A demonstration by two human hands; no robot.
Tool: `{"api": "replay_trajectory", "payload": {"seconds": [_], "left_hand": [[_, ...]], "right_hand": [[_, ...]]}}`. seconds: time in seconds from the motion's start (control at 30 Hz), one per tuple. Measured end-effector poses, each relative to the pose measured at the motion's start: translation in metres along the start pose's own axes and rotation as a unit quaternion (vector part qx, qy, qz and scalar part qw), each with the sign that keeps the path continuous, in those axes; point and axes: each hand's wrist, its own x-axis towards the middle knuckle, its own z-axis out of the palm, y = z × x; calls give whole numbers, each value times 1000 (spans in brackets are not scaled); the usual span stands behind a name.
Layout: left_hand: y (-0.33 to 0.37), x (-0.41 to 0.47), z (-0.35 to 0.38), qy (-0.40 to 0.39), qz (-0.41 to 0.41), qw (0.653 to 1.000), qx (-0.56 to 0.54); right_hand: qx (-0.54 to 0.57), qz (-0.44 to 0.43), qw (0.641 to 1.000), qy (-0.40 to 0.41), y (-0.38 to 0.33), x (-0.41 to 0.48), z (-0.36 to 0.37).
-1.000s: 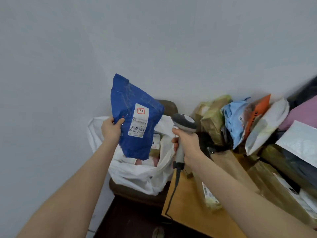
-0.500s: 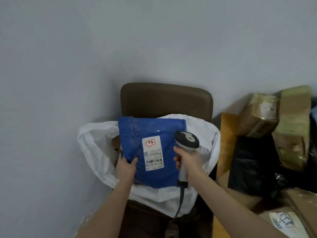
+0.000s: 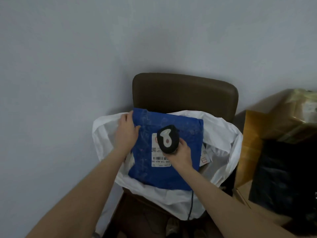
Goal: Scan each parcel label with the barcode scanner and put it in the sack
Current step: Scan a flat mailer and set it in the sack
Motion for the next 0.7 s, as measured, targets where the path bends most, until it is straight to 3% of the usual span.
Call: {"api": "replay_trajectory", "payload": {"seconds": [0.07,0.13,0.23,0.3,0.5,0.7], "left_hand": [[-3,31,-5,-44,60,987,141],[-9,60,0,-141,40,951,273],[-21,89,12,-262,-69,932,239],[-24,102,8,-271,-86,942,179],[-29,140,-27,-169,-47,984,8],[-29,162,-58,63,-47,992,-100]], "right_hand": [[-91,-2,995,-40,4,3,8],[-155,-10,985,-70,9,8,17],[-190,-26,977,-94,15,14,30],[-210,-19,971,-112,18,18,36],[-224,-16,967,-122,4,42,58],[-253,25,956,-146,-11,76,73]]}}
